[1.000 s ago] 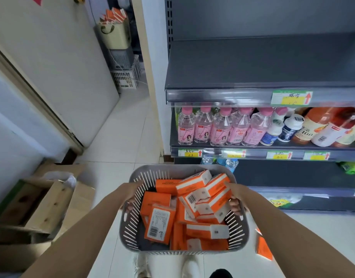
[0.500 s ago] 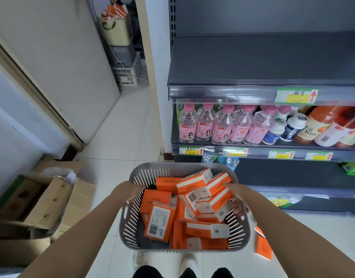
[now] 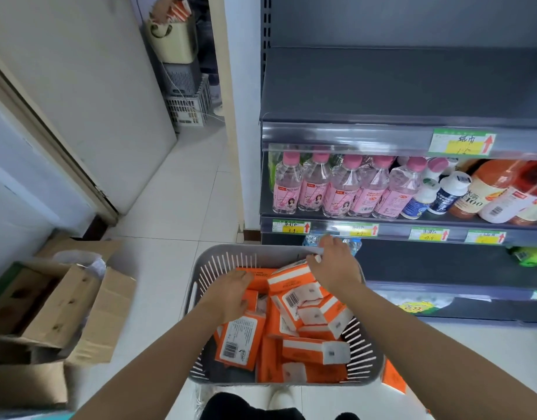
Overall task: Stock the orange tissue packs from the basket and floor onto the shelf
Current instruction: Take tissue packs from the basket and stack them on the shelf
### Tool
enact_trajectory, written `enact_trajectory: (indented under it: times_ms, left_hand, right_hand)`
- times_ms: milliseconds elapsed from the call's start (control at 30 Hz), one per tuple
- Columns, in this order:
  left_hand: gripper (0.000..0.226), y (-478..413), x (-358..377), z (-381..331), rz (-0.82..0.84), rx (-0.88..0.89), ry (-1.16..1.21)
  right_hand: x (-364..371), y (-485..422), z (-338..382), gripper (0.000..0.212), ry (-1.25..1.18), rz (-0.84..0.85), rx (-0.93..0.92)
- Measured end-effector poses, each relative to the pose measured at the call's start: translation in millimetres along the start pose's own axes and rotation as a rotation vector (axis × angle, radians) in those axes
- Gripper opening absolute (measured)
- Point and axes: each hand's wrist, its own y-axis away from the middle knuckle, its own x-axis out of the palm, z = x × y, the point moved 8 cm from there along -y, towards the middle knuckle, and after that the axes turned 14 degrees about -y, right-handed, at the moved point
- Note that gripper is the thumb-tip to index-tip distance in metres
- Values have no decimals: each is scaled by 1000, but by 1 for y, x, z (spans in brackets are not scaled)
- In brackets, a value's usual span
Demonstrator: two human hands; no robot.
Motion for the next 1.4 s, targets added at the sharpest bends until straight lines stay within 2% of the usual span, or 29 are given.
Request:
enact_trajectory:
  times_ms: [100,167,233,400,500,600,667,733,800,833,900,967,1033,1100,1200,1300,1400]
  left_hand:
    - [42,-2,21,-14,194,42,70]
    - [55,0,42,-15,335,38,43]
    - [61,2,62,-9,450,-3,23]
    - [67,10,83,0,578,-54,80]
    - [55,16,84,5,643,-64,179]
    - [44,18,65,17,587,-113,289]
    - [43,18,40,29,506,-143,333]
    - [41,18,6,43,386,-185,364]
    - [38,18,-30,59,231,-252,431]
    - [36,19,-48,65,146,-285,472]
    - [34,22,-83,73,-11,-318,525]
    - [33,25,-109,72,-109,-314,549]
    - [34,27,-125,68,-144,-298,481]
    - [36,30,-130,63,-161,-294,280]
    - [48,33,-114,52,-102,-308,-7]
    - [63,26,-87,28,-30,-285,-95]
    - [67,7,-63,-1,-14,-238,-148]
  right_hand:
    - [28,8,11,48,37,116,-69]
    - [46,14,8,57,59,205,-44]
    - [55,17,5,64,86,221,-28]
    - [61,20,6,68,131,225,-45]
    - [63,17,6,72,164,277,-51]
    - [58,14,14,72,245,286,-85]
    - [54,16,29,60,286,220,-177]
    - [54,20,48,42,164,171,-228]
    - [57,24,63,32,1,166,-197]
    - [56,24,69,33,-15,146,-193]
    - [56,19,74,47,131,123,-203]
    - [60,14,62,67,385,243,-162]
    - [61,11,42,70,564,371,-121]
    - [59,11,24,66,603,419,-111]
    - [55,12,20,51,543,393,-204]
    - [44,10,33,36,451,349,-283]
    - [21,5,42,26,325,307,-282]
